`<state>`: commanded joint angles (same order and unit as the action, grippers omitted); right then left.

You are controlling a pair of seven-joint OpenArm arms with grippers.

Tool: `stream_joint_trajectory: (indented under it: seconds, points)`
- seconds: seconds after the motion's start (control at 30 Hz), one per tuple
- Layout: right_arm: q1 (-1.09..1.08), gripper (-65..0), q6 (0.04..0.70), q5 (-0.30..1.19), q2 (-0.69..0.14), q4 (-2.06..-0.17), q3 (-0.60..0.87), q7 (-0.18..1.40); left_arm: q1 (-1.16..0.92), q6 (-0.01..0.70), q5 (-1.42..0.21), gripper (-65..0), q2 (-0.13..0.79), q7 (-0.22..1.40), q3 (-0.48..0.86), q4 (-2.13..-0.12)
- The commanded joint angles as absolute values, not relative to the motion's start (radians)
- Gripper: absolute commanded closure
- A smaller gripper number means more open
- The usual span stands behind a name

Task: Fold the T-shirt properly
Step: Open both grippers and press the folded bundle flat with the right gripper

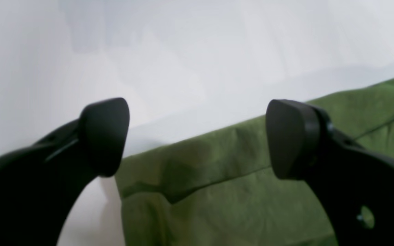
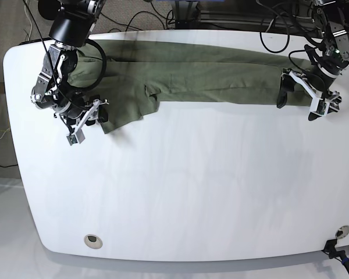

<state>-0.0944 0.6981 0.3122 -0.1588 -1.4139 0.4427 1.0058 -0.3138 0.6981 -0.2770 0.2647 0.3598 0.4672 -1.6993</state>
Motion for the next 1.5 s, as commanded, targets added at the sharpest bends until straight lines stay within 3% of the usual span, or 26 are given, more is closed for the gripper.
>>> stream_joint_trajectory:
  seconds: [0.5, 0.57, 0.67, 0.9, 1.27, 1.5]
  points:
    - [-0.087, -25.4, 0.698, 0.312, -0.111, -1.42, 0.372, 1.012, -0.312, 0.698, -0.272, -59.8, 0.266, 0.36, 0.467, -1.699]
    - [-0.087, -21.0, 0.698, 0.308, -0.111, -1.42, 0.372, 1.01, -0.312, 0.698, -0.272, -59.8, 0.268, 0.36, 0.469, -1.699]
    - [-0.087, 0.0, 0.698, 0.306, -0.111, -1.417, 0.372, 1.009, -0.312, 0.698, -0.271, -59.8, 0.268, 0.36, 0.469, -1.699]
    - [-0.087, 0.0, 0.698, 0.312, -0.113, -1.44, 0.372, 1.05, -0.311, 0.698, -0.271, -59.8, 0.268, 0.36, 0.469, -1.696]
    - [0.041, 0.0, 0.698, 0.314, -0.07, -1.945, 0.375, 1.385, -0.312, 0.698, -0.271, -59.8, 0.268, 0.36, 0.469, -1.695]
    - [0.154, 0.0, 0.698, 0.407, -0.054, -1.988, 0.377, 1.396, -0.314, 0.698, -0.271, -59.8, 0.268, 0.36, 0.467, -1.695]
